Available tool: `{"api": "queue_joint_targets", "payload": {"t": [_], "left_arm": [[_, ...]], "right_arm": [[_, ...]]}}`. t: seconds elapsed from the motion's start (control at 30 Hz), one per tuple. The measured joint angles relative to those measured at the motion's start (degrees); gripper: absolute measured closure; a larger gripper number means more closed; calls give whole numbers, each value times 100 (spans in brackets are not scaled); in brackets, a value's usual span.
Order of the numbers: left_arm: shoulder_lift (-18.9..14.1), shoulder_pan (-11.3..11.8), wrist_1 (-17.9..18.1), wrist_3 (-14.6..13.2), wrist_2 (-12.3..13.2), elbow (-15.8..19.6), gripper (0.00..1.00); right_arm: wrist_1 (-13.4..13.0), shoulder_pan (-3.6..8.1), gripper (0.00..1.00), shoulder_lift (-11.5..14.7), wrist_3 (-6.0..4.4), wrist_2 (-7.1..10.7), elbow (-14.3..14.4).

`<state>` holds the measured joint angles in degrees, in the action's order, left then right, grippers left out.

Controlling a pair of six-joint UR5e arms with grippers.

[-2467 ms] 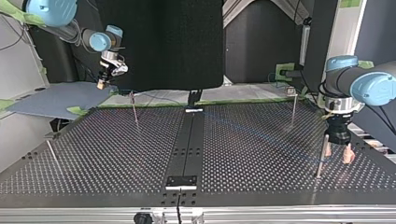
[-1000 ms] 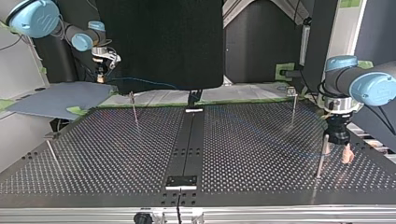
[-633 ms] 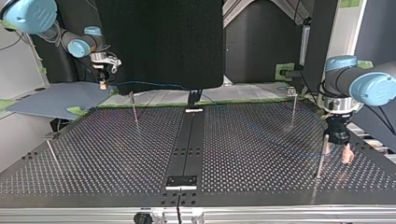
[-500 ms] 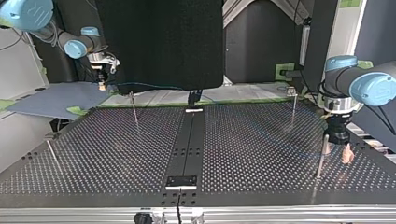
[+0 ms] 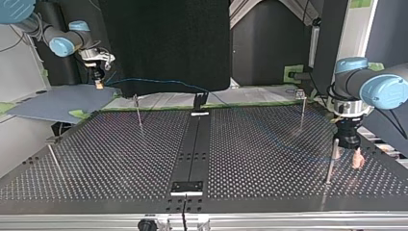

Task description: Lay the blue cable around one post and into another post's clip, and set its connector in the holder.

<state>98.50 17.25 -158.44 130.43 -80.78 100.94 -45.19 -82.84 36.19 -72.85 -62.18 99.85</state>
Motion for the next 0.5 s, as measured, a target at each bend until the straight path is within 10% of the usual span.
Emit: {"api": "queue_joint_targets", "payload": {"t": [0.5], "left_arm": [[-1,-49,-26,0,-3,2,0]], "right_arm": [[-610,10,100,241,-689,760,-2]]}}
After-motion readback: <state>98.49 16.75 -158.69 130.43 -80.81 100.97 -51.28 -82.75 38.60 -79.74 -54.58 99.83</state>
